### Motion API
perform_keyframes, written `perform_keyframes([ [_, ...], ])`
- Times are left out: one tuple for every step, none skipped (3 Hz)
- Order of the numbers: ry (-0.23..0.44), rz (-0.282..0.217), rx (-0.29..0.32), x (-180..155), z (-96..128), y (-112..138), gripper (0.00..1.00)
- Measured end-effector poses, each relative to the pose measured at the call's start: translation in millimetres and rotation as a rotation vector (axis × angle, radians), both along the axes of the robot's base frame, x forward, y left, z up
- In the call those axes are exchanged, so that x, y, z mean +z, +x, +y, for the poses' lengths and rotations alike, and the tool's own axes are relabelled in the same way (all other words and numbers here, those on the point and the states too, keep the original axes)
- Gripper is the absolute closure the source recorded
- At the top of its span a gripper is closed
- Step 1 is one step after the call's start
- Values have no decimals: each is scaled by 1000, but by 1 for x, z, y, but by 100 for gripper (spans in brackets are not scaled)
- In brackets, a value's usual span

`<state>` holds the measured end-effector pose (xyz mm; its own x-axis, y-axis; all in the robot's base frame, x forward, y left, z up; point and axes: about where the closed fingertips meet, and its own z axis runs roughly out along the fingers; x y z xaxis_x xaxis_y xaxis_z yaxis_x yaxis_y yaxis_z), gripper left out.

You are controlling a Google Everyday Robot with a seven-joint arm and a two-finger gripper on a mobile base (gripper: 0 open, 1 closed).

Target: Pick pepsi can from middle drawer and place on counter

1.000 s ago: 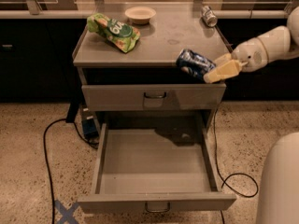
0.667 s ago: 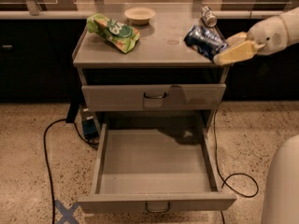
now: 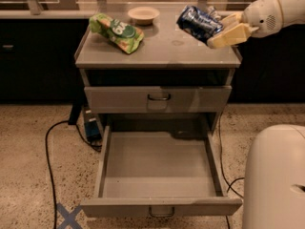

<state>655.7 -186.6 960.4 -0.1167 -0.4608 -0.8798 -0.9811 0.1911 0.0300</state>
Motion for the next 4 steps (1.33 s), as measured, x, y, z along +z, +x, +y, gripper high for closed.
perform_keyframes([
  [-27,48,8,-45,43,43,100],
  [-70,101,-12,-104,94,91,100],
  [-70,101,-12,-104,94,91,100],
  [-96,114,-89,-114,85,106,100],
])
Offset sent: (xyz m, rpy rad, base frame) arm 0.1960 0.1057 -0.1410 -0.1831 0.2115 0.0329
